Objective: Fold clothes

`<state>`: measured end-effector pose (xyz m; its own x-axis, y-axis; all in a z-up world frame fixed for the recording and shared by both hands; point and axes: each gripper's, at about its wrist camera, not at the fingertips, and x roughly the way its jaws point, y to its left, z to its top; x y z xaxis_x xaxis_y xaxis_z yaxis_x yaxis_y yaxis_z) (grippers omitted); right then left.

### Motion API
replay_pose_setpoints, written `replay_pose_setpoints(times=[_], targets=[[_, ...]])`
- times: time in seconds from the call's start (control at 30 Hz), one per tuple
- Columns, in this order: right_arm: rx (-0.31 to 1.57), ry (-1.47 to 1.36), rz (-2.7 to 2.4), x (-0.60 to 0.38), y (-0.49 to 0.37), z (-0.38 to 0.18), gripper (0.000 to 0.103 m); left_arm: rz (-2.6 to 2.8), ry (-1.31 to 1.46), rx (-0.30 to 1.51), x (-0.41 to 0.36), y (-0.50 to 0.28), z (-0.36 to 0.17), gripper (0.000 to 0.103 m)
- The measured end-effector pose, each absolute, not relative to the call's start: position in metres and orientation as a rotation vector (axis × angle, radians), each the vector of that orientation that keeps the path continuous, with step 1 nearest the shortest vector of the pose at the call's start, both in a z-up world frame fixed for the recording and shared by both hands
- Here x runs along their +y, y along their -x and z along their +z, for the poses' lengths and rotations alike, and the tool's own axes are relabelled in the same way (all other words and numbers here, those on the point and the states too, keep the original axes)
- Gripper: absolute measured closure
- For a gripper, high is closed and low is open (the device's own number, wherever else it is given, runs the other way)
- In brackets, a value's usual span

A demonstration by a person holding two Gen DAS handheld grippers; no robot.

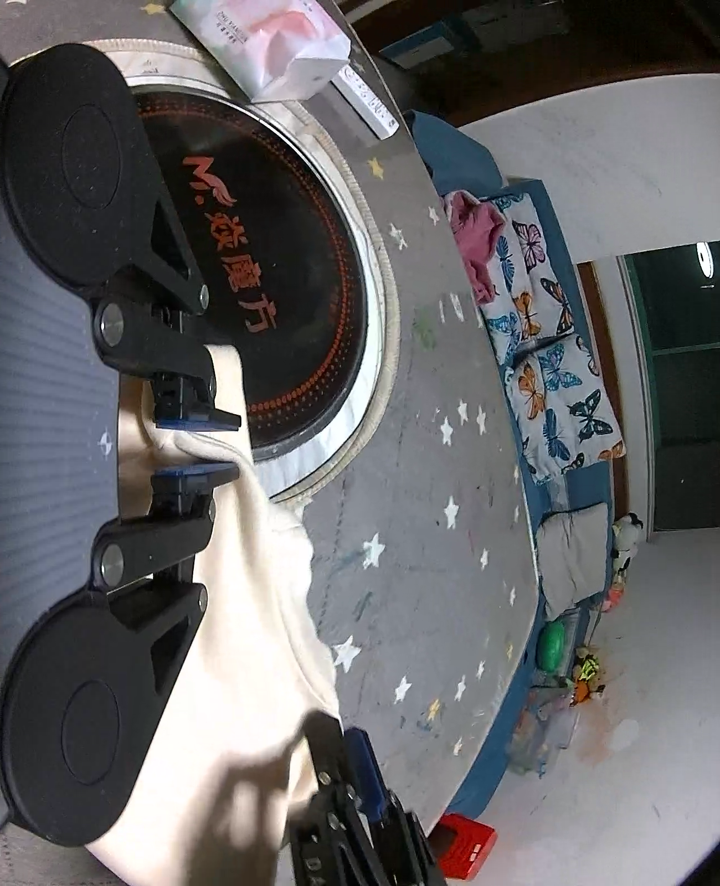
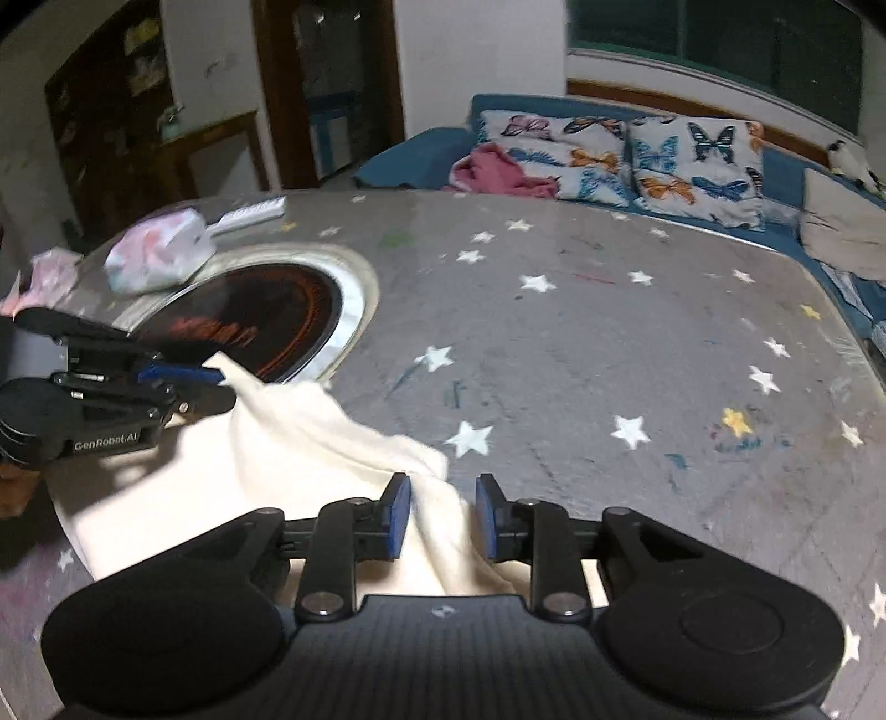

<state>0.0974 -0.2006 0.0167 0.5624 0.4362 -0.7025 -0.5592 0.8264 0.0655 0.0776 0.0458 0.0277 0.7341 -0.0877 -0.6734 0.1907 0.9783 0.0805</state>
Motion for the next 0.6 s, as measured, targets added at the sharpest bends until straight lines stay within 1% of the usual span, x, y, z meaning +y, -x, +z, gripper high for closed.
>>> replay_pose_setpoints(times=[0.27,0.47,0.6], targets=[[0.741,0.164,0.597,-0.217,-0.061,0.036,0.078,-0.229,-0.130,0.680,0.028,-0.060,0.048,0.089],[0.798,0.157,0.620,-0.213,-0.060,0.019,0.083,-0.262,-0.141,0.714,0.008,-0.069,0.037,0.089],[0.821,0.149,0.608,-0.215,-0.066,0.008,0.088,-0.250,-0.129,0.742,0.010,-0.078,0.027,0.089]])
